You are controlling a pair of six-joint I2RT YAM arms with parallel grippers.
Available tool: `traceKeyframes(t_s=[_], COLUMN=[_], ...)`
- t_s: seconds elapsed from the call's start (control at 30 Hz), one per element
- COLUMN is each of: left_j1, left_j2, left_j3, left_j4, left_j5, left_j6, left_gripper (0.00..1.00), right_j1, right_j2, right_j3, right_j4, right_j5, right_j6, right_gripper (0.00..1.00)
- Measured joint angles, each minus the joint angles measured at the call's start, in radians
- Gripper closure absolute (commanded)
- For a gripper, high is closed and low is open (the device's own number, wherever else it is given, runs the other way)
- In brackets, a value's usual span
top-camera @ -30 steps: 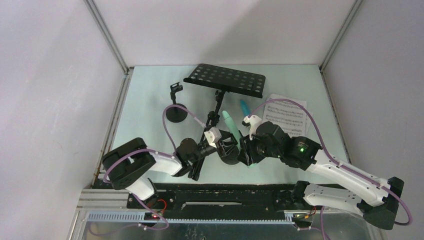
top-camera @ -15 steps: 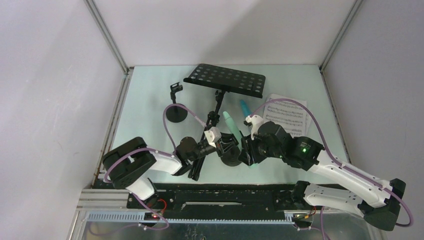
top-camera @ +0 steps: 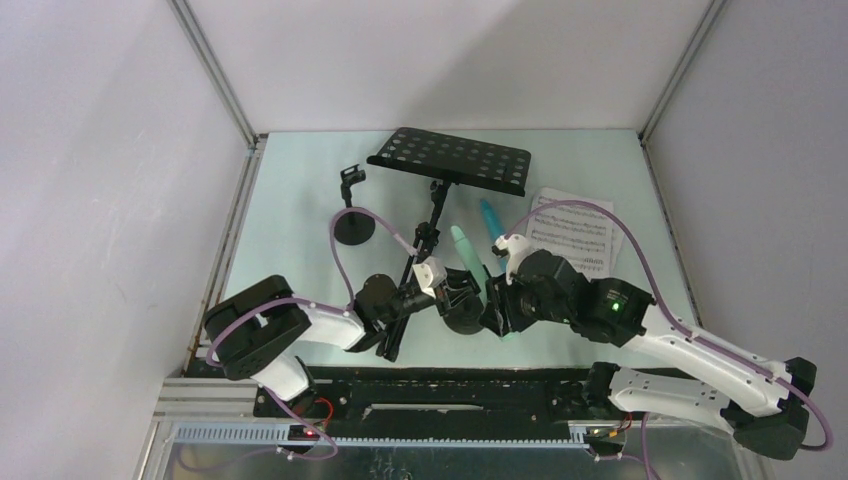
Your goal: Pack up the instrument practice props
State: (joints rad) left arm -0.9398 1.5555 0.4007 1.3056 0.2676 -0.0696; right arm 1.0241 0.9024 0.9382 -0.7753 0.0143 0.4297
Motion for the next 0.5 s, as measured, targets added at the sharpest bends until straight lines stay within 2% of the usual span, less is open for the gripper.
traceKeyframes(t_s=[0.33,0.5], left_j1=[-0.027,-0.017], left_j2=[0.000,0.003], left_j3=[0.009,0.015], left_j4=[-0.010,-0.022], left_j5=[0.045,-0.004], left_j6=[-0.007,-0.011], left_gripper=[1.00,1.00], right_j1=[0.064,0.094], right_j2=[-0.072,-0.139], right_j3=[0.000,-0.017], right_j4=[-0.069,-0.140], right_j5=[0.039,0.010], right_j6=[0.079,0.113], right_gripper=[1.00,1.00])
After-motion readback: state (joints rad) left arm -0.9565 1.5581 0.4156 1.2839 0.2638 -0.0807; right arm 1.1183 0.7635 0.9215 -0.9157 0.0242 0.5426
